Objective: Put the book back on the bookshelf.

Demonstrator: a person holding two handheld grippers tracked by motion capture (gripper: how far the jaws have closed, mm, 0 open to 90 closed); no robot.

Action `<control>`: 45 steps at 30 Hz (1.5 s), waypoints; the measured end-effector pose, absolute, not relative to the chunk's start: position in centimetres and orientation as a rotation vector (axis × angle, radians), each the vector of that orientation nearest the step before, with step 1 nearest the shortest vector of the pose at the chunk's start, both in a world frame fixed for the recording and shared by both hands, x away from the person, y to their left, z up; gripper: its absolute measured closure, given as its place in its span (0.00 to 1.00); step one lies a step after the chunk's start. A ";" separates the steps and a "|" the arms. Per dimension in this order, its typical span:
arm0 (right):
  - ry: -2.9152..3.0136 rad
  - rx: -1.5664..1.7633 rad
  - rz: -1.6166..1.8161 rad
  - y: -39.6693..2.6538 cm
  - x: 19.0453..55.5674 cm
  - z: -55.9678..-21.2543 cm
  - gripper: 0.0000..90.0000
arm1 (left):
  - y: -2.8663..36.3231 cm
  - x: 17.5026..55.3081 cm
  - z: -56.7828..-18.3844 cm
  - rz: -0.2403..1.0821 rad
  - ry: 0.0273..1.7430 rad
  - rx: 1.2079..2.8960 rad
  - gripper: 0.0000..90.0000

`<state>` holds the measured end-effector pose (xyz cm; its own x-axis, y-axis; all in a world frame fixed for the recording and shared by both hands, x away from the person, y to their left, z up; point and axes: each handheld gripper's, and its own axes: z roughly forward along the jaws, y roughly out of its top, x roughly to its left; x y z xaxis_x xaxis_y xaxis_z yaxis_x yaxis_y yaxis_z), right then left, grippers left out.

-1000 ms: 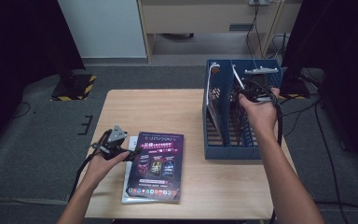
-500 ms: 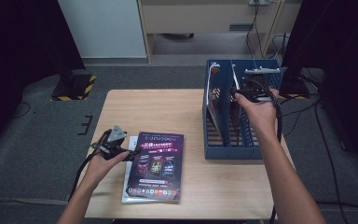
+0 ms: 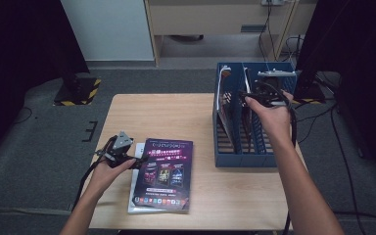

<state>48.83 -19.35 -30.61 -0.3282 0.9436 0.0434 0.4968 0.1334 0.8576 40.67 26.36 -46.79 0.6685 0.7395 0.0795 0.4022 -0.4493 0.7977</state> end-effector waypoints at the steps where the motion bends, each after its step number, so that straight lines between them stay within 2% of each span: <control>1: 1.886 1.381 1.119 -19.4 48.8 -30.5 0.35 | 26.4 40.7 -46.8 0.543 0.879 2.089 0.07; 13: 1.861 1.338 1.181 -19.8 47.2 -29.7 0.19 | 26.3 40.6 -46.9 0.551 0.878 2.091 0.07; 19: 1.885 1.303 1.207 -19.8 45.4 -29.6 0.15 | 26.3 40.4 -46.9 0.555 0.878 2.092 0.07; 32: 1.903 1.250 1.249 -20.9 42.2 -30.5 0.11 | 26.5 40.3 -47.2 0.558 0.883 2.096 0.06; 45: 1.977 1.205 1.263 -20.1 39.0 -33.5 0.09 | 26.5 40.3 -47.5 0.561 0.889 2.096 0.07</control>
